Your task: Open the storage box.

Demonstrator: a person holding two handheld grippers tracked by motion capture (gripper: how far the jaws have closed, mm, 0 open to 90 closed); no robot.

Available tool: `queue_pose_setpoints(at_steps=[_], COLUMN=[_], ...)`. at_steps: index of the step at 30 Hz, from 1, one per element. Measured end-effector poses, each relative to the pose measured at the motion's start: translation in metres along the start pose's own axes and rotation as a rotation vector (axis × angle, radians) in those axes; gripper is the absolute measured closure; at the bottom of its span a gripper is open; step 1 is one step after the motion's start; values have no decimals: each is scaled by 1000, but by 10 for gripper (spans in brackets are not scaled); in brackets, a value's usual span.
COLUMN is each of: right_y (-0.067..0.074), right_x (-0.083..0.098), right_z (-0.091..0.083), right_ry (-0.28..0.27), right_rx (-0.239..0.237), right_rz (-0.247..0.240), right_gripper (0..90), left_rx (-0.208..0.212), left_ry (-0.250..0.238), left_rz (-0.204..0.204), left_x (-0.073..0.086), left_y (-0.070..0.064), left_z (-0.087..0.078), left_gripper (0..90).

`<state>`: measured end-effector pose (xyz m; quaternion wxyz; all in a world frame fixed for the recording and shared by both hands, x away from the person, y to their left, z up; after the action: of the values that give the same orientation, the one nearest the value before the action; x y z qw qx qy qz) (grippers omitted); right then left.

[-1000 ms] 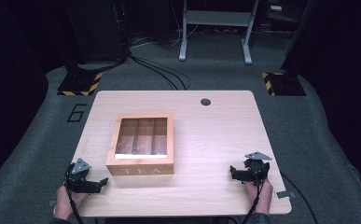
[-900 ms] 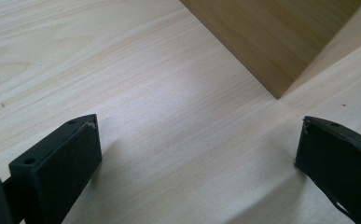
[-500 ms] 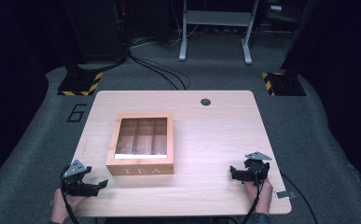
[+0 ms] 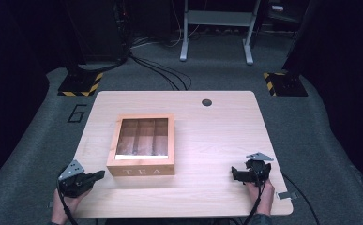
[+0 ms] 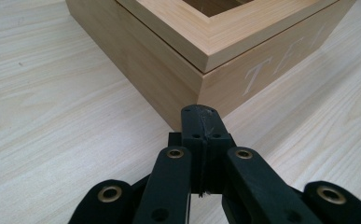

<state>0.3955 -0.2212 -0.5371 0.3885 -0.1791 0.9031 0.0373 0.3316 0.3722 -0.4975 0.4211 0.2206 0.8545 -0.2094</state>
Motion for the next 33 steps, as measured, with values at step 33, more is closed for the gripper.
queue_pose_setpoints(at_steps=[33], right_y=[0], right_x=[0], right_z=[0], right_ry=[0], right_rx=[0], right_rz=[0], right_gripper=[0], left_rx=[44], left_ry=[-103], left_rz=[-35], left_x=[-1], left_y=[-1], left_z=[4], left_gripper=[900])
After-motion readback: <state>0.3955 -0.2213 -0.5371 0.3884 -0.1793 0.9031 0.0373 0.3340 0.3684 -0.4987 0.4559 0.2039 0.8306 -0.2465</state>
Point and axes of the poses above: each handheld gripper's, and its own axes: z roughly forward along the jaws, x roughly out of its underside, y roughly to its left, the point moved 1 cm from there along z, roughly forward along the jaws, and after that the axes turned 6 degrees about -z, right-handed, at the moved point
